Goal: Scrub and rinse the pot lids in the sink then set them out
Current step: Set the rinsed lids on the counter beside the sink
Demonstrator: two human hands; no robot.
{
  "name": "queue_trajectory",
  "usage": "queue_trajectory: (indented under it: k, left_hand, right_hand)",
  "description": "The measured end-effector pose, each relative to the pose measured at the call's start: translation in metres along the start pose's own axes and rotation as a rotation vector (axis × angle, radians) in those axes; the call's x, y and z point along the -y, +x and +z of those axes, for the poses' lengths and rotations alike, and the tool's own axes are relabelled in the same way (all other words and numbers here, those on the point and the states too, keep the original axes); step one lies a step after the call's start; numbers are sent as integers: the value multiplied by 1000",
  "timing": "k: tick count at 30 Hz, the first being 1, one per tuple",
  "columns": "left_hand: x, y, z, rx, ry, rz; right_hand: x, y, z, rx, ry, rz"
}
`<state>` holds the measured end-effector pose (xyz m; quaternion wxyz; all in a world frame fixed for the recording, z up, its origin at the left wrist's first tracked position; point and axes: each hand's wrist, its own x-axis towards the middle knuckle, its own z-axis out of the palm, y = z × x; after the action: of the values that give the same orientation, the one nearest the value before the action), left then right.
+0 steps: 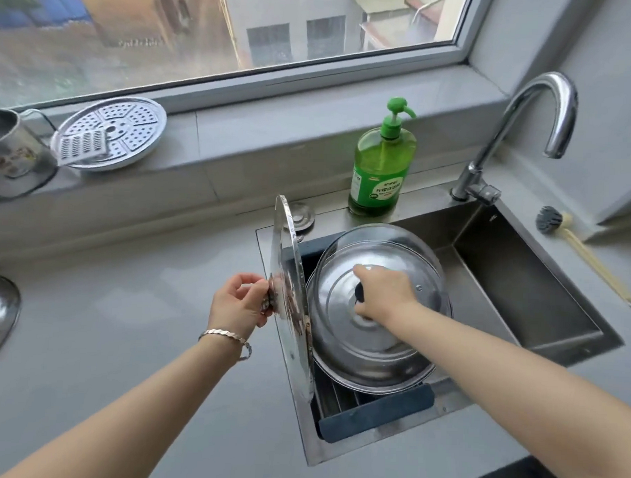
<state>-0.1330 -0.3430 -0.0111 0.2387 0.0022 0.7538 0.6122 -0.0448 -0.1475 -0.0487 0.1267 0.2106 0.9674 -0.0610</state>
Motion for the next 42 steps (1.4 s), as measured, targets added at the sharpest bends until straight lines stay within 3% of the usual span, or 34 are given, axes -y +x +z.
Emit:
queue_trajectory:
  k: [3, 6, 10, 17, 20, 21, 23, 27, 30, 36, 42]
  left_hand:
    - [-1, -2, 3, 2, 5, 7]
    - [-3, -7, 13, 38, -14, 13]
    - [-7, -14, 27, 96, -52, -7]
    - [-7, -23, 33, 176, -86, -45]
    - [-12, -21, 13, 169, 23, -21]
    - [-12, -18, 1, 152, 102, 5]
    - [-10, -11, -33, 110, 294, 64]
    - [1, -9, -130, -23, 664, 119]
    - [15, -16, -211, -121, 855, 98]
    - [66, -27, -386, -219, 1029, 32]
    - [122, -38, -559, -236, 1169, -50]
  right_hand:
    - [-13, -15, -30, -201, -153, -25]
    - [-18, -33, -52, -280, -311, -18]
    - [-25, -45, -55, -378, -348, -113]
    - [-23, -55, -58, -482, -297, -89]
    - [-12, -58, -69, -365, -277, -71]
    - [-6, -59, -70, -219, -213, -46]
    - [12, -58, -70, -61, -86, -5]
    - [74, -47, -53, 65, 67, -32]
    - [138, -38, -41, 90, 48, -137]
    - [288, -37, -14, 95, -8, -321]
    - [461, -48, 15, 157, 23, -394]
